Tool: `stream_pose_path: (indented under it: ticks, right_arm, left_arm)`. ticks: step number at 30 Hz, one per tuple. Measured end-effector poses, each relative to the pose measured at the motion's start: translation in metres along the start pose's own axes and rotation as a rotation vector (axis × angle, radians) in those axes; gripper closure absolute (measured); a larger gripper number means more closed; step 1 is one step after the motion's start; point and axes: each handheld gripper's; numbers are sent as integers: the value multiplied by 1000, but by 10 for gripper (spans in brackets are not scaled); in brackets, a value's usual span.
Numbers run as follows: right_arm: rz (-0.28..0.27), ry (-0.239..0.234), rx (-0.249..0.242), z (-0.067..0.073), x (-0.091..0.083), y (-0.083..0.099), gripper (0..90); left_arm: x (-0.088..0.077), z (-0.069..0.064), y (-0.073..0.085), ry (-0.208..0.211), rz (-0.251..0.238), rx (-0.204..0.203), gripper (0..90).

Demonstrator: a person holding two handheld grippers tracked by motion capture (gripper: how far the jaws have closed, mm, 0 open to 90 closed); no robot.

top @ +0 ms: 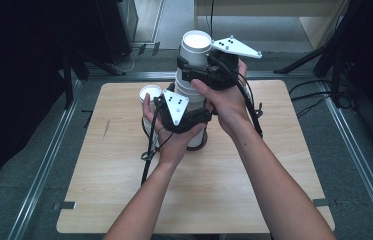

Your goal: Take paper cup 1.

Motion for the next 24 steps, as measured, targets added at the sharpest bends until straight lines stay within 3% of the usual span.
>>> stream_pose_path:
  ticks: [5,15,16,24]
  right_arm:
    - [9,-2,-7,-1,0,0,174]
    - [38,-44,-22,-4,-2,-1,175]
    - [37,-43,-23,-4,-2,-1,174]
    - [60,-52,-38,-5,0,2,153]
  left_arm:
    - [3,1,-2,6,5,22,0]
    - [6,14,-3,87,11,-11,1]
    - [6,14,-3,87,11,-11,36]
    - [7,15,-2,104,22,-17,46]
Point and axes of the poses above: each handheld gripper's, and its own axes: x roughly forward along the jaws, y roughly out of its underside, z roughly to its left, and after that the axes turned 1 degree about y, right-handed
